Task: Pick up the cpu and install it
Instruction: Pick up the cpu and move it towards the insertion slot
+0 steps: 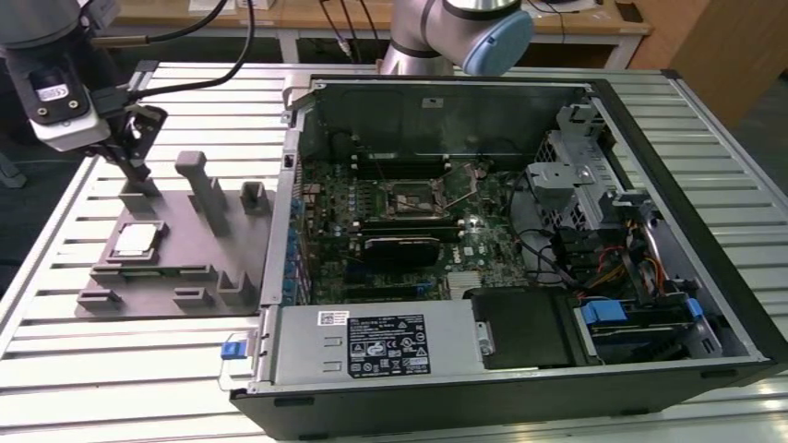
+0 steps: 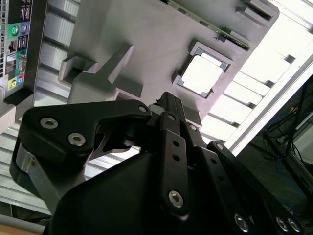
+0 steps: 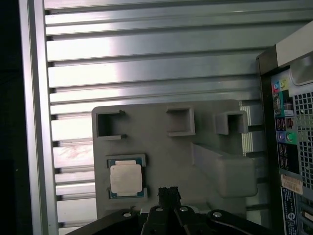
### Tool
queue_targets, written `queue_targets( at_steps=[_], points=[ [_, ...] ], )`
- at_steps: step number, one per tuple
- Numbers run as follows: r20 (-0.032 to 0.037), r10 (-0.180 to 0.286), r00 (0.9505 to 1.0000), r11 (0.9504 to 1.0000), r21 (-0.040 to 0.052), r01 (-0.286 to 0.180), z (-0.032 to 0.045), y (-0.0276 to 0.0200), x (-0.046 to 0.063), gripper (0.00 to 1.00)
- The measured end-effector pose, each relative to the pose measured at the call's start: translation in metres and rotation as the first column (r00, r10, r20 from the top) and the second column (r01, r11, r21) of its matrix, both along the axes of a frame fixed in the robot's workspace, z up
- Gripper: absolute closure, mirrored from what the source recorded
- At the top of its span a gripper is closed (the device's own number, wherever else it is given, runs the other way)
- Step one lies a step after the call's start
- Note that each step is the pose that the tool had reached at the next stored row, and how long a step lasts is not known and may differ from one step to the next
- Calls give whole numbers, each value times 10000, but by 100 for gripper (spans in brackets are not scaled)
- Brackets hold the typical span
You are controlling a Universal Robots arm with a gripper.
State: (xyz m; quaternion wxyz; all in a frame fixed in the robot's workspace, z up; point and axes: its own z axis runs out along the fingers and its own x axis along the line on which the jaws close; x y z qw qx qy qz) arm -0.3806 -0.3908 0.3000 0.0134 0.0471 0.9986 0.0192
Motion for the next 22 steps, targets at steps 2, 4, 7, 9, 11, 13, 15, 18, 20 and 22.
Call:
queue_targets(
  at_steps=[2,4,7,9,11,13,15,18,20,22],
  points=[
    [1,1,10000,10000,0,-1,-8,0,-8,89],
    [0,0,10000,10000,0,0,-17,0,-15,89],
    [0,0,10000,10000,0,0,-34,0,-27,89],
    [0,0,10000,10000,0,0,-47,0,-36,89],
    [1,1,10000,10000,1,-1,-63,0,-44,89],
    [-1,1,10000,10000,-1,-1,-79,0,-54,89],
    [0,0,10000,10000,0,0,-98,0,-71,89],
    [0,1,10000,10000,0,-1,-131,0,-102,89],
    [1,1,10000,10000,1,-1,-157,0,-124,89],
    [-1,1,10000,10000,-1,-1,-183,0,-147,89]
  ],
)
